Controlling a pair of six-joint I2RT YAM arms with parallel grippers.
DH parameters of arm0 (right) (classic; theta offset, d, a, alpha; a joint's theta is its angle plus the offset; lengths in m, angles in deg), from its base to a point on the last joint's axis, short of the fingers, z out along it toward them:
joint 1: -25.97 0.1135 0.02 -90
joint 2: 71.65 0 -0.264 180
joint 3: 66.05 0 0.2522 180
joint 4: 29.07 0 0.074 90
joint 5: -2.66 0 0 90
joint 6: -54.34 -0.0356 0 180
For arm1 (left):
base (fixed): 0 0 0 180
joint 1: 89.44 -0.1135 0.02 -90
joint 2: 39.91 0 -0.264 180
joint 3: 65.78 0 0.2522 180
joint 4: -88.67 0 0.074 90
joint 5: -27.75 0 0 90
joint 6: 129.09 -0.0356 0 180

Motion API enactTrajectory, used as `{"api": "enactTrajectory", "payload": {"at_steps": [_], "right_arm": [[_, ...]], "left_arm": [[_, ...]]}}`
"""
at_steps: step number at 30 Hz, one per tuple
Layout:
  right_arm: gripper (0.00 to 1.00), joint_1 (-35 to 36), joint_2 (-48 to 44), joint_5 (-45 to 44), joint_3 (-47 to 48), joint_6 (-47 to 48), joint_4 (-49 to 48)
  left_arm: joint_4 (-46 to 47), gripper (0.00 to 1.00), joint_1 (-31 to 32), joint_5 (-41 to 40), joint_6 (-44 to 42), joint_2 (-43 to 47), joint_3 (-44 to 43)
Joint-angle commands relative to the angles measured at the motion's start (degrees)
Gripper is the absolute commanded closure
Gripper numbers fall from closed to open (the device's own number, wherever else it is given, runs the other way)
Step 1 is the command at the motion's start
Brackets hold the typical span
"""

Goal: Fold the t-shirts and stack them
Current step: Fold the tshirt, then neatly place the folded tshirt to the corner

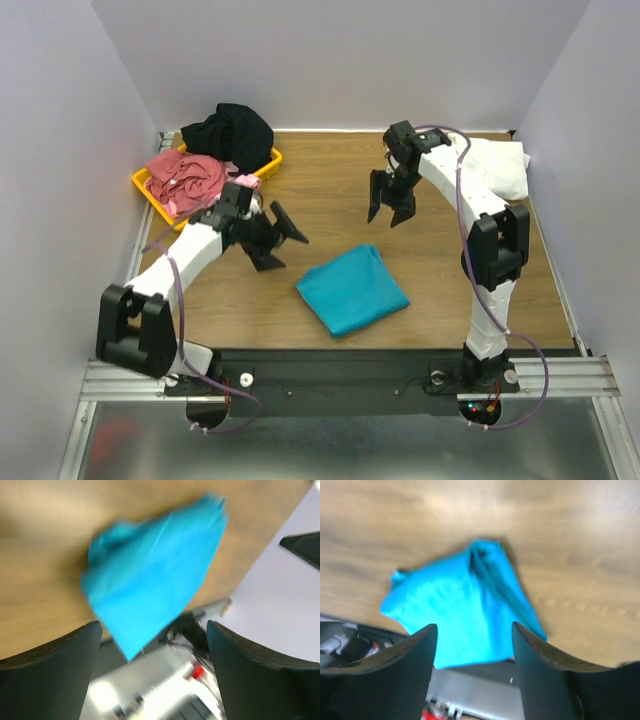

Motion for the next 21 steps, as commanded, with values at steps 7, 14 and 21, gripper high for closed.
{"api": "enactTrajectory", "payload": {"at_steps": [7, 14, 21], "right_arm": [[0.24, -1.5, -7.1, -3.0, 0.5, 0.8, -5.8], [0.24, -2.1, -13.1, 2.8, -9.6, 2.7, -10.1], [0.23, -3.2, -17.2, 10.5, -19.3, 4.9, -14.9]], "left_arm": [[-5.9, 0.01, 0.0, -5.7, -16.1, -11.5, -23.0], [-7.9, 0.01, 4.0, -8.7, -17.2, -8.3, -21.0], [-9.7, 0.01, 11.9, -8.9, -18.1, -10.4, -21.7]]}}
